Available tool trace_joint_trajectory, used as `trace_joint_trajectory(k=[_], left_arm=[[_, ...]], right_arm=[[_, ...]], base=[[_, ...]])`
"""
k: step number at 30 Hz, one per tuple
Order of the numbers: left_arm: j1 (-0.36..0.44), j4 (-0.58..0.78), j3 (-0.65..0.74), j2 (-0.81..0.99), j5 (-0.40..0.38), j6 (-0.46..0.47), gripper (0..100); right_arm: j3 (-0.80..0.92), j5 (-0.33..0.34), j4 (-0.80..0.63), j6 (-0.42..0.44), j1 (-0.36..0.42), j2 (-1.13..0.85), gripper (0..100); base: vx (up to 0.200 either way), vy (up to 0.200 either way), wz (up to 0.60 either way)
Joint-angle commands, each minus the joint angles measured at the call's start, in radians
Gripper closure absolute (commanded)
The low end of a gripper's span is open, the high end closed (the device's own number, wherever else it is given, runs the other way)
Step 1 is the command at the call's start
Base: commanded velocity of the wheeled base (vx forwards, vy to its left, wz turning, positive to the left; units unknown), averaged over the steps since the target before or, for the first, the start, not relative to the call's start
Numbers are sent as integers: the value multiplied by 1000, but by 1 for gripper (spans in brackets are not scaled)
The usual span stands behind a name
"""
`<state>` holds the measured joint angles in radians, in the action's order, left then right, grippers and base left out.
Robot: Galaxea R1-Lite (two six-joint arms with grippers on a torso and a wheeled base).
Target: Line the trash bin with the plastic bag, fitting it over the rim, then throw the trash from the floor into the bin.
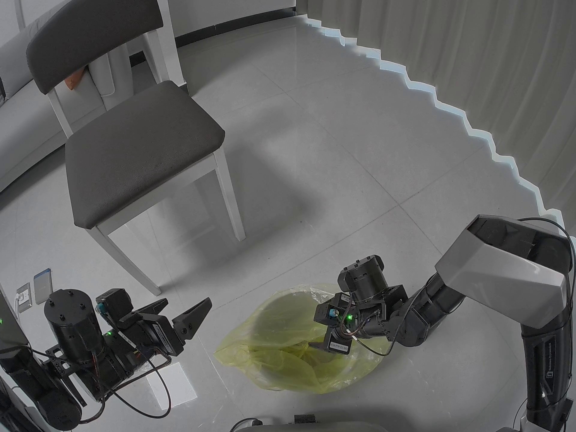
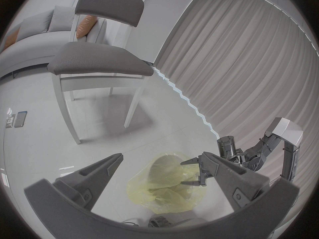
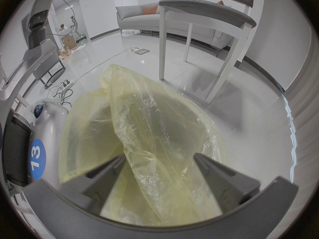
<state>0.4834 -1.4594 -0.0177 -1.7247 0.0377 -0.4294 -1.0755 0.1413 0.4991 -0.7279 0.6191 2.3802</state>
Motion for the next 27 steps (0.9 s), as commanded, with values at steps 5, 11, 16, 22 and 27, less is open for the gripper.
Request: trace_joint_trajectory(k=[5,11,16,22,27], left_arm=[[-2,1,18,-7,1,-17,0],[-2,1,18,-18,1,-29,0],[6,1,18,-35,2,-45,0],[6,1,18,-50,5,-48,0],[15,1,18,-59,18,-60,0]], right_arm=[[-12,0,2,5,-9,1,100],[-29,0,2,15,-25,-33,100],[-110,-2,-19,25,-56,-38,100],[-215,-3,-90,25,-73,-16,100],[-274,-14,-91,30,-76,54,100]], base=[[0,0,0],[0,0,0],[0,0,0],[0,0,0],[0,0,0]])
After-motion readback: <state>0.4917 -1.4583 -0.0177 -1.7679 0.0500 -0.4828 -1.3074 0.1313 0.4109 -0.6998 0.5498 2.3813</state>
